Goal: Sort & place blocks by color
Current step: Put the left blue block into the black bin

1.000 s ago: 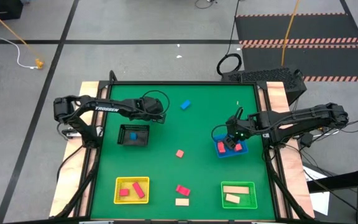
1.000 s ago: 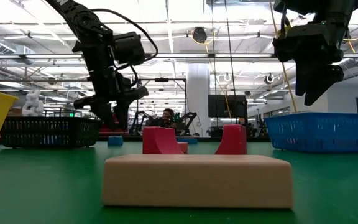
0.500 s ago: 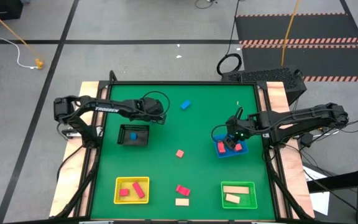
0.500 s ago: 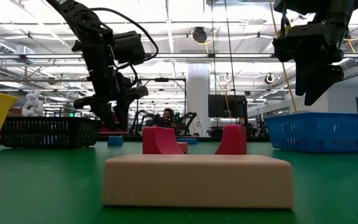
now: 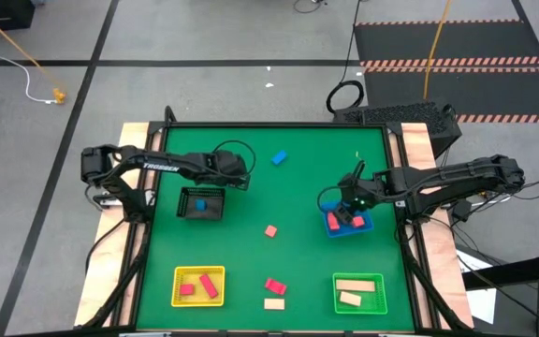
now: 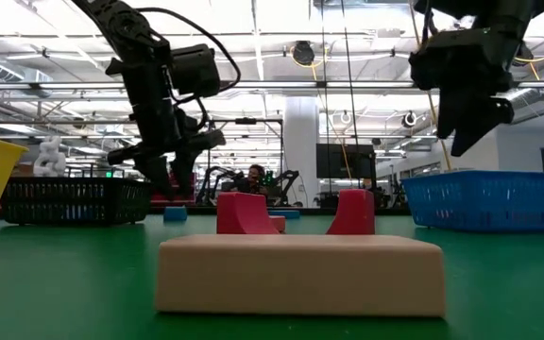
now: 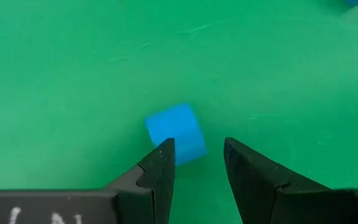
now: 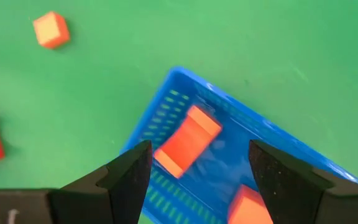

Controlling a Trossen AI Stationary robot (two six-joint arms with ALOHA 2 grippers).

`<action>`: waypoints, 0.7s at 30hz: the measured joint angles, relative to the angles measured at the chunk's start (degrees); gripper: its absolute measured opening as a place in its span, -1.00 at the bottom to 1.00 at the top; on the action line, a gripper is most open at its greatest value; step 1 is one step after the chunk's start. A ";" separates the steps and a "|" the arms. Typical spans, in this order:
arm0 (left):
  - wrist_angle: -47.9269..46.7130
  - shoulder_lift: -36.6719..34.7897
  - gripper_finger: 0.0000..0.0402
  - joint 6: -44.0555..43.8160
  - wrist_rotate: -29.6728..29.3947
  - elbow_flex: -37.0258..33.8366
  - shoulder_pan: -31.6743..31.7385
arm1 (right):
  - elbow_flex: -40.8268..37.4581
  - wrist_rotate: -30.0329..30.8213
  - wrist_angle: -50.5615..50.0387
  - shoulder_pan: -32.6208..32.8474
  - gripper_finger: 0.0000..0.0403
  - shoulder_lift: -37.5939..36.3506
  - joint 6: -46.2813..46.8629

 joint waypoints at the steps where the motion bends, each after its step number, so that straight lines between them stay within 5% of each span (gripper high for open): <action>1: -0.47 0.00 -0.30 -0.72 -0.34 0.00 -0.21 | 0.00 0.00 0.93 0.01 0.28 0.00 0.00; 11: -1.54 0.00 -0.26 -4.35 -4.14 0.00 -0.46 | 0.00 0.00 13.66 0.00 0.28 0.00 0.00; 21: 0.04 3.88 0.29 -3.89 -3.98 -0.07 -0.47 | 0.02 -0.02 26.95 0.01 0.28 -0.02 0.00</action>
